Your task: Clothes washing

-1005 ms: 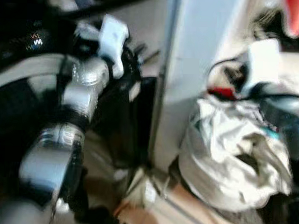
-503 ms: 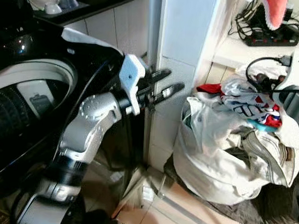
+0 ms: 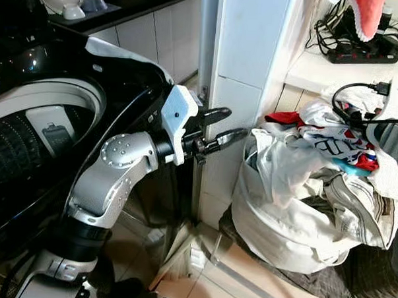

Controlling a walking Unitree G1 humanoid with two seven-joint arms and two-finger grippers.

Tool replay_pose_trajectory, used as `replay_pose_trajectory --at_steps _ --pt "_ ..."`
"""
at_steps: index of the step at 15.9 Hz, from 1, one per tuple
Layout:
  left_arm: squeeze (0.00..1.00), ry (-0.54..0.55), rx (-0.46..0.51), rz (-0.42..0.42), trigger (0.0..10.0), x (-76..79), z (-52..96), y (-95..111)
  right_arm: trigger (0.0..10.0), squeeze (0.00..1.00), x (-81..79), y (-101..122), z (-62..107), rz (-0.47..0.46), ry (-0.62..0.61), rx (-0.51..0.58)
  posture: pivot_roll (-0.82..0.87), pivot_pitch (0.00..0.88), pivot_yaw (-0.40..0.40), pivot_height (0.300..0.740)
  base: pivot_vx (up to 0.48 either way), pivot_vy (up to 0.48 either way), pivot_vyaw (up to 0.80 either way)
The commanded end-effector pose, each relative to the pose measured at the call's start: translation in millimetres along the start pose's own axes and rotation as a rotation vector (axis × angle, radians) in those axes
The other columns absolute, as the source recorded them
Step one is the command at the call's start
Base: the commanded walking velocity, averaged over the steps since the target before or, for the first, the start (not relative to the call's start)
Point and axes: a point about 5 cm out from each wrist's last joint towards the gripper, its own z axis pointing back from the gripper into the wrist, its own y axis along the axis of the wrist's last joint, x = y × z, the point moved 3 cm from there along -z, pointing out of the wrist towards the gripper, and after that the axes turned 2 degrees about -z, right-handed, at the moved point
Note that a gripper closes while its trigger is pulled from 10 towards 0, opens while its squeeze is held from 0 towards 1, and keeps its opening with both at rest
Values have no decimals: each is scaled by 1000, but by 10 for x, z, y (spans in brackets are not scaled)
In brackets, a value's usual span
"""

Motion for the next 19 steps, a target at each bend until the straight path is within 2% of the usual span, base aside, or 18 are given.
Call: replay_pose_trajectory --at_steps 1,10,13,16,19 --pt "0 -15 -8 -7 10000 27 -5 18 0 0 46 -41 -11 -7 -11 -27 -36 0 33 740 0 0 0" --pt "0 -27 14 28 10000 66 -28 85 0 0 -37 -19 -32 -6 38 -25 -35 0 34 740 0 0 0" --pt "0 -26 16 30 10000 64 -30 91 0 0 -56 3 -26 -50 62 -21 -37 0 35 740 0 0 0" --pt "0 -24 18 34 10000 62 -33 94 0 0 -58 39 -16 -56 71 -14 -40 0 36 740 0 0 0" --pt "0 -10 23 31 10000 41 -23 103 0 0 -57 168 36 -57 83 20 -37 0 30 740 0 0 0"
